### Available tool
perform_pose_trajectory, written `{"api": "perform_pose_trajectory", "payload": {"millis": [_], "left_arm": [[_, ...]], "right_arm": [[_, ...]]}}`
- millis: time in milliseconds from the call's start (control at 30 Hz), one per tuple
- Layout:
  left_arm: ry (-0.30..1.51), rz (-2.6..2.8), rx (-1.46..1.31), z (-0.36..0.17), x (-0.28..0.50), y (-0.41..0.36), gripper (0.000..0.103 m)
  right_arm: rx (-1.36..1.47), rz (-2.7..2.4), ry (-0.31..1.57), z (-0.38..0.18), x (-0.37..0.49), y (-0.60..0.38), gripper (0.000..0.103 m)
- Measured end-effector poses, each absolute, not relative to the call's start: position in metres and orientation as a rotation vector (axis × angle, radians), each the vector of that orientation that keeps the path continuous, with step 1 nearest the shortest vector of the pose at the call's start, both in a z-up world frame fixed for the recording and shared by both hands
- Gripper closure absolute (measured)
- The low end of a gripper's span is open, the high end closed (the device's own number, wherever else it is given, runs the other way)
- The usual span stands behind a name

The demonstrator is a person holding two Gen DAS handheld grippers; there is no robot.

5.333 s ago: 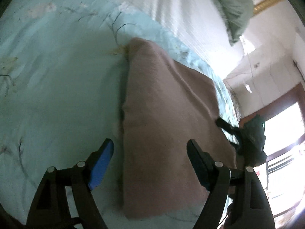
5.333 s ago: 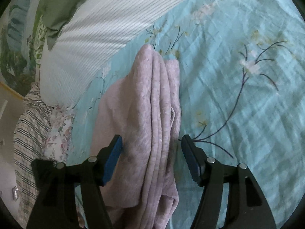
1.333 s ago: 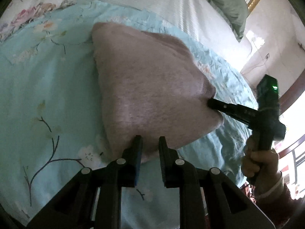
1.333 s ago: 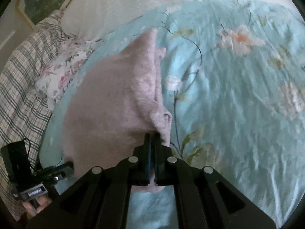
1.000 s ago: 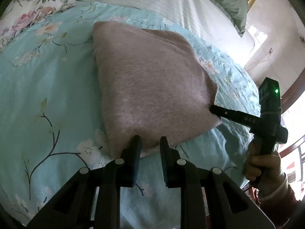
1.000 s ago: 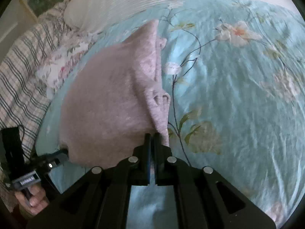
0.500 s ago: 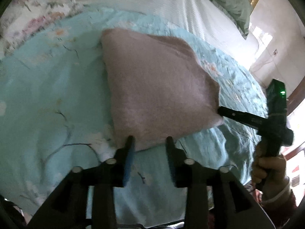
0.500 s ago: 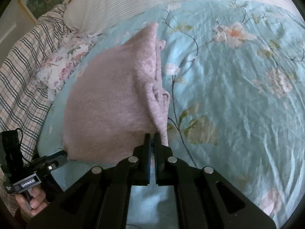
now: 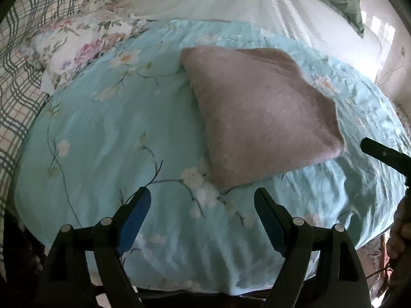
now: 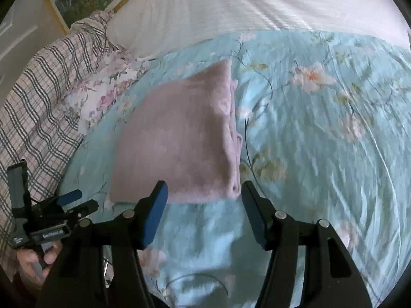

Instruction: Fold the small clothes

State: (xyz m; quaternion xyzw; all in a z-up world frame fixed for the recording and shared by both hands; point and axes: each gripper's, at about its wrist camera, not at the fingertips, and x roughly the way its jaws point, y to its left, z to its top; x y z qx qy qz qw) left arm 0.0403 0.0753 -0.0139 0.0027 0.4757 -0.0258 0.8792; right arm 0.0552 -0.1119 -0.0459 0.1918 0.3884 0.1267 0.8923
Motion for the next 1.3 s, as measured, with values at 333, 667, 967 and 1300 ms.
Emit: {"api": "perform_pose_trajectory", "payload": {"millis": [333, 667, 967, 1300], "left_arm": [[0.988, -0.006, 0.067, -0.020, 0.024, 0.080, 0.020], [0.984, 0.005, 0.089, -0.017, 0.018, 0.080, 0.020], [0.977, 0.008, 0.110, -0.013, 0.020, 0.074, 0.020], [0.870, -0.009, 0.118, 0.021, 0.023, 0.078, 0.019]], "right_arm": [[0.369, 0.277, 0.833, -0.051, 0.029, -0.102, 0.042], [0.332, 0.302, 0.860, -0.057, 0.021, -0.087, 0.040], [0.310, 0.326, 0.864, -0.055, 0.025, -0.079, 0.034], [0.278, 0.362, 0.868, -0.039, 0.035, -0.077, 0.022]]}}
